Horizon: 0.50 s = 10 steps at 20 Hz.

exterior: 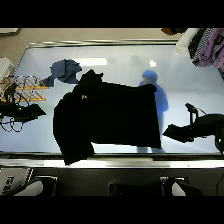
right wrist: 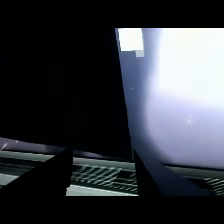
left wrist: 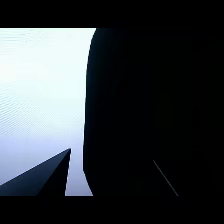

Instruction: Fold the clothes and pants, and hang the long-sleeved shirts on hangers.

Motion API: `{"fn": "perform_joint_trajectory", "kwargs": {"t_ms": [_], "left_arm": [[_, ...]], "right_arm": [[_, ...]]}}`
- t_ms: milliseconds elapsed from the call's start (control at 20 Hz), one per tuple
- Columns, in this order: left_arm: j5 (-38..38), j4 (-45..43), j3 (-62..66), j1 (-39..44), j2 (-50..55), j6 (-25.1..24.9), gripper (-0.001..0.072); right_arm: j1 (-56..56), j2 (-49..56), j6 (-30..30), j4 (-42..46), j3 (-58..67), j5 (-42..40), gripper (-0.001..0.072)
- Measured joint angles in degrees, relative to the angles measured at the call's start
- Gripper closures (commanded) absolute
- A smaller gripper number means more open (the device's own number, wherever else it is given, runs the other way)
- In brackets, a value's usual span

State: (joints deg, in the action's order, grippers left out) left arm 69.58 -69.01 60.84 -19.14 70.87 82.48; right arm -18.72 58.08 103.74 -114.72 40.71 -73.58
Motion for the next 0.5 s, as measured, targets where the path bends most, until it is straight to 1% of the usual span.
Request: {"fn": "perform_joint_trajectory", "kwargs": {"t_ms": [150,200,250,500], "left_arm": [[0.3,0.1,-0.8,-0.2,-0.5,1.1,0.018],[0.4,0.1,-0.9,-0.3,-0.6,1.2,0.0181],[0.4,0.2,-1.0,-0.3,-0.7,1.5,0.018],[-0.1,0.3,-1.2,-0.4,-0.8,1.8,0.018]], "right_arm": [[-4.6,-2.2,1.5,-4.4,-4.1,1.0,0.0233],[-6.8,-2.1,2.3,-6.4,-5.2,0.9,0.0193],[-8.9,-1.6,3.0,-8.2,-6.3,0.7,0.0172],[-13.6,3.6,5.4,-11.4,-11.8,-0.9,0.0173]]}}
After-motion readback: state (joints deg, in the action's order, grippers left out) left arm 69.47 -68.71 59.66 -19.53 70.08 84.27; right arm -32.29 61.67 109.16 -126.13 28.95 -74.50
